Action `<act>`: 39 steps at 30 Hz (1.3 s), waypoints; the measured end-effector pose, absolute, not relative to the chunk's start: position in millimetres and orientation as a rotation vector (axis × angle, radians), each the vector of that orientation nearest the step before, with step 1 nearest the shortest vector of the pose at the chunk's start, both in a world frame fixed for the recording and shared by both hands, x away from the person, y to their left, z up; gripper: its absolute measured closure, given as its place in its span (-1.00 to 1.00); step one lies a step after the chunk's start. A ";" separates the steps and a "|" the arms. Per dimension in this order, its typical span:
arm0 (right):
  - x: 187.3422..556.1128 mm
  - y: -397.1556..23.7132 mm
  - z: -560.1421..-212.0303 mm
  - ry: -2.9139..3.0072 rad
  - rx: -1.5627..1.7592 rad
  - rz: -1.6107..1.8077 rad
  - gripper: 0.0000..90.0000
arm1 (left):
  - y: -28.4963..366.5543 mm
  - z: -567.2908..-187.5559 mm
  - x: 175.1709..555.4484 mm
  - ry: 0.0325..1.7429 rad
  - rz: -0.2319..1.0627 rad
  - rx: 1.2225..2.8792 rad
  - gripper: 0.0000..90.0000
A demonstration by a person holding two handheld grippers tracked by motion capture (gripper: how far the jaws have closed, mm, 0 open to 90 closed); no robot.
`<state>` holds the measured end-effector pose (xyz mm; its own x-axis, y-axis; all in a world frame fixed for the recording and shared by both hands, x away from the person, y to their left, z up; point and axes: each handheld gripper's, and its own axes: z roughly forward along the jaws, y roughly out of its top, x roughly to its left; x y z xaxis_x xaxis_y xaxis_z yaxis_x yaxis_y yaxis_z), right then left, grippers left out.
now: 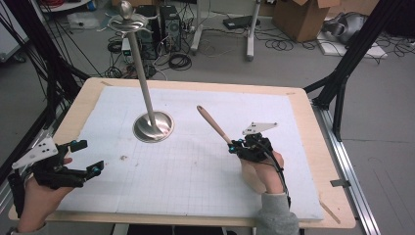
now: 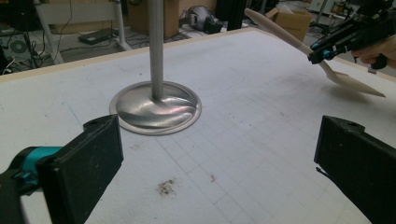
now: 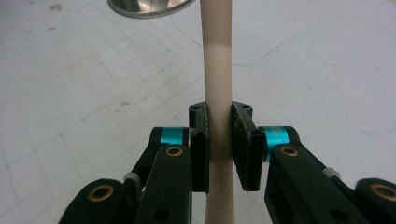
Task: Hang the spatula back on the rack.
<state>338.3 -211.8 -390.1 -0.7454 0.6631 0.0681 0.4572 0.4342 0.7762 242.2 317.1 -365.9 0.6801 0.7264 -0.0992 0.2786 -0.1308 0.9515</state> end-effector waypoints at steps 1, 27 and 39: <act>337.9 -211.7 -388.7 2.443 0.974 1.212 0.75 | 317.0 -365.9 242.2 0.816 0.471 1.709 -0.96; 339.2 -205.2 -327.7 2.411 0.834 1.357 0.75 | 318.5 -364.5 241.3 0.814 0.474 1.702 -0.96; 345.6 -195.7 -302.2 2.426 0.797 1.357 0.75 | 320.8 -363.9 241.0 0.816 0.475 1.696 -0.96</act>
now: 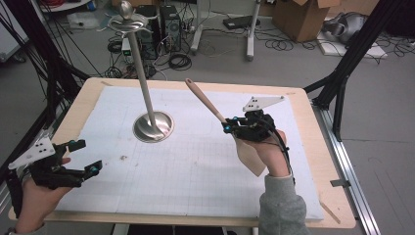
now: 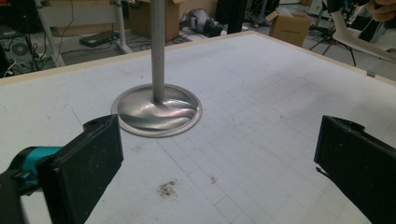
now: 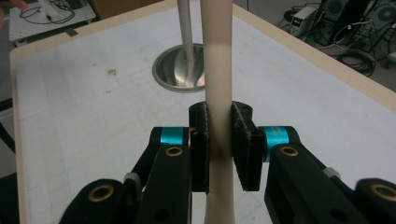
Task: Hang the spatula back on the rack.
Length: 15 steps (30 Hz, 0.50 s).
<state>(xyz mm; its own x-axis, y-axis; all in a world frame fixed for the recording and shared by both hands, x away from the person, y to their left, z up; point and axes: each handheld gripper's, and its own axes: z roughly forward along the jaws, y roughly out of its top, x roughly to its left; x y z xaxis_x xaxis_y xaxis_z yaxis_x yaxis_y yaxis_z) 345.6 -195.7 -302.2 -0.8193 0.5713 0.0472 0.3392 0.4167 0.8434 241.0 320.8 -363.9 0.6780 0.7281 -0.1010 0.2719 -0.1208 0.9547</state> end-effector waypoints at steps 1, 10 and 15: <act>346.0 -195.0 -299.8 2.426 0.788 1.365 0.75 | 321.0 -364.1 241.0 0.818 0.473 1.695 -0.96; 348.2 -188.3 -278.0 2.413 0.742 1.394 0.75 | 322.2 -363.8 240.9 0.817 0.473 1.693 -0.96; 348.5 -184.6 -267.0 2.398 0.725 1.411 0.75 | 323.9 -363.2 240.4 0.821 0.473 1.684 -0.96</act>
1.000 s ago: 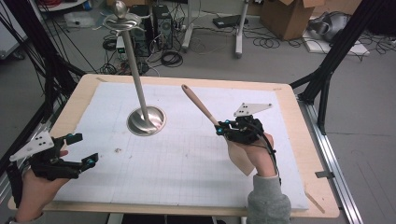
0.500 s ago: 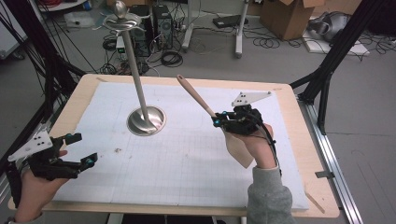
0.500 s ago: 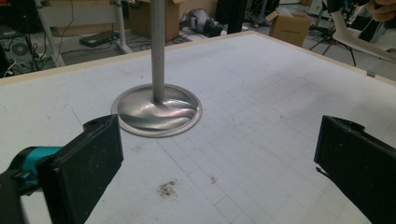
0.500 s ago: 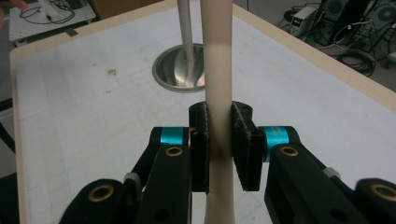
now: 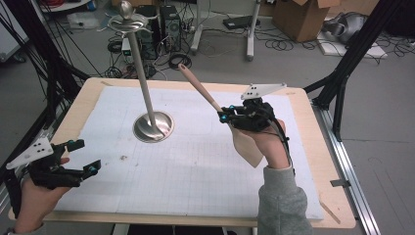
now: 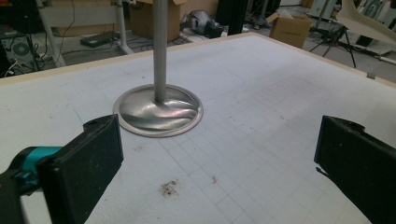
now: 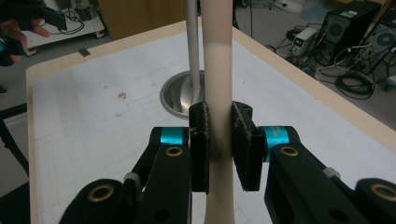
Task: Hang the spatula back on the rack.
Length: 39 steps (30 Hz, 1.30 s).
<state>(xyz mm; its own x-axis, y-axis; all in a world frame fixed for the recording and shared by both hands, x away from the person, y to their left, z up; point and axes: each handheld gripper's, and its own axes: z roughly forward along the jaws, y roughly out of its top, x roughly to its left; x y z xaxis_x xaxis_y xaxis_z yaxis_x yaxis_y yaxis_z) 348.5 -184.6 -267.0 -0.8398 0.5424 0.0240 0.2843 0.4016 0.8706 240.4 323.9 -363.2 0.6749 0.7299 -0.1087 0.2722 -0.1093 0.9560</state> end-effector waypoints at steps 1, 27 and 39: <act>348.4 -184.0 -264.9 2.395 0.723 1.411 0.75 | 324.5 -363.1 240.4 0.820 0.475 1.686 -0.96; 361.7 -155.6 -221.8 2.376 0.640 1.435 0.75 | 328.5 -361.0 238.9 0.821 0.466 1.664 -0.96; 367.3 -142.4 -208.4 2.362 0.612 1.482 0.75 | 329.3 -361.6 239.3 0.824 0.460 1.661 -0.96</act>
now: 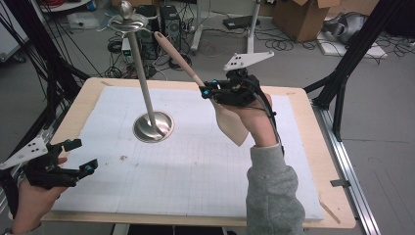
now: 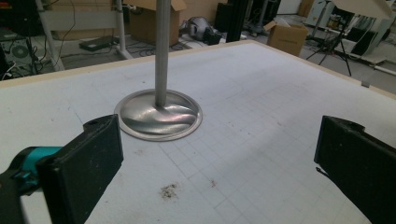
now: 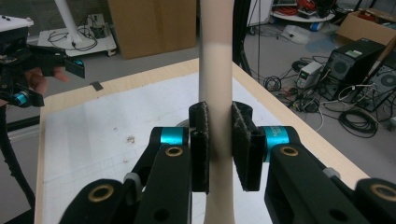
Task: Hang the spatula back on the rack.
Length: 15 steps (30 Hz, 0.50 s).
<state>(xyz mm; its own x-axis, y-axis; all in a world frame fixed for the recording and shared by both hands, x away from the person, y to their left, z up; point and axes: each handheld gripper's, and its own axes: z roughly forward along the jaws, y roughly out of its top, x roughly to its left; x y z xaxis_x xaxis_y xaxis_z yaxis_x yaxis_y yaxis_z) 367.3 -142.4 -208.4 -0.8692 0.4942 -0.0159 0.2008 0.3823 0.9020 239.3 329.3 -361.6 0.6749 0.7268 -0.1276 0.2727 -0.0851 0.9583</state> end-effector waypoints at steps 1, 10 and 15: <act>367.7 -141.8 -207.8 2.361 0.612 1.483 0.75 | 329.2 -361.8 239.5 0.823 0.459 1.661 -0.96; 371.2 -137.0 -203.3 2.366 0.606 1.509 0.75 | 330.3 -361.4 238.8 0.824 0.457 1.659 -0.96; 374.0 -133.6 -204.1 2.369 0.612 1.500 0.75 | 332.0 -361.1 238.3 0.826 0.458 1.652 -0.96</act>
<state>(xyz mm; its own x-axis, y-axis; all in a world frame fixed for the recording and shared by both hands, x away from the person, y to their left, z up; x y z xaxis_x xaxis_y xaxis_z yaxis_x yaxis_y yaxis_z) 374.0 -133.6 -204.1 -0.8742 0.4856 -0.0027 0.2052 0.3744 0.9043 238.3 332.0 -361.1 0.6730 0.7276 -0.1329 0.2722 -0.0766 0.9592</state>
